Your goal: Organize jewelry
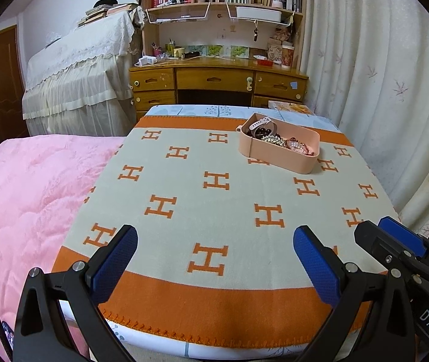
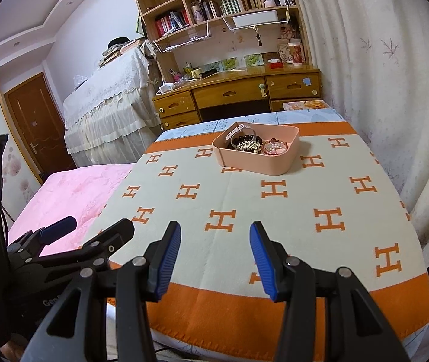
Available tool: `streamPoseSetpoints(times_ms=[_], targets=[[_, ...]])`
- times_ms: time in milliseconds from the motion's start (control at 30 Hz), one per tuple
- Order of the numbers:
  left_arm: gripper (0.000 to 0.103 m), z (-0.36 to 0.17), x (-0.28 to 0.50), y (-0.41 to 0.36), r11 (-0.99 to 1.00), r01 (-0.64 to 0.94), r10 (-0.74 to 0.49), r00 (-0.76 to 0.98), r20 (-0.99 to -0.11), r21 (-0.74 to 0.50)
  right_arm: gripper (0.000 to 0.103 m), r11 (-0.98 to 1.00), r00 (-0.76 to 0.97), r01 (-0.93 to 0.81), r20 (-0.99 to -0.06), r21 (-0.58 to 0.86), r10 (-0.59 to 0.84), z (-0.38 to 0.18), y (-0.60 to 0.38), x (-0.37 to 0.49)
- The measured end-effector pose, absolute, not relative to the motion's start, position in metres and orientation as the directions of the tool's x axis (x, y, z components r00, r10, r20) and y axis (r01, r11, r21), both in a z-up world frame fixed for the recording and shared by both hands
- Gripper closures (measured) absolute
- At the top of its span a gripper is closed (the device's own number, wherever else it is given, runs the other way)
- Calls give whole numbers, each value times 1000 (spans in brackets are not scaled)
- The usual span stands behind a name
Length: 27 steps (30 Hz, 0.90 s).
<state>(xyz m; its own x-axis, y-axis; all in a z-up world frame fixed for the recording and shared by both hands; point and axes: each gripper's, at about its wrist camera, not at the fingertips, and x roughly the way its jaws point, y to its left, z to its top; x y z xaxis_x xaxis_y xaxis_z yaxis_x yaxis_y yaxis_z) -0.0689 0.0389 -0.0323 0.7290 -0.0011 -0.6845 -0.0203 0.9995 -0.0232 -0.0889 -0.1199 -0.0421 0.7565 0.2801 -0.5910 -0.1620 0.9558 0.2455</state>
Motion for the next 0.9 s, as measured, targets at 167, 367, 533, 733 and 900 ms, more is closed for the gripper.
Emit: streamPoseSetpoints(times_ms=[167,367,533,733,900], targets=[[1,-34,-69,40,999,-27,7,728,-686,-19,55,957,756,-160,-593,244,277,-43,-119,-92],[1,-35,-68,40,999,-27,6,726,-688,-19,55,955,752,-159,-596,250,281,-47,-116,-93],[1,-38,-65,41,999,-31,10,721,-692,-18,55,955,751,-158,-598,249,280,-49,-117,-91],[1,-42,-58,43,999,-33,12,713,-701,-16,55,955,744,-149,-608,255,278,-55,-117,-85],[1,-43,-55,45,999,-34,12,707,-707,-17,55,957,738,-144,-617,252,274,-54,-117,-75]])
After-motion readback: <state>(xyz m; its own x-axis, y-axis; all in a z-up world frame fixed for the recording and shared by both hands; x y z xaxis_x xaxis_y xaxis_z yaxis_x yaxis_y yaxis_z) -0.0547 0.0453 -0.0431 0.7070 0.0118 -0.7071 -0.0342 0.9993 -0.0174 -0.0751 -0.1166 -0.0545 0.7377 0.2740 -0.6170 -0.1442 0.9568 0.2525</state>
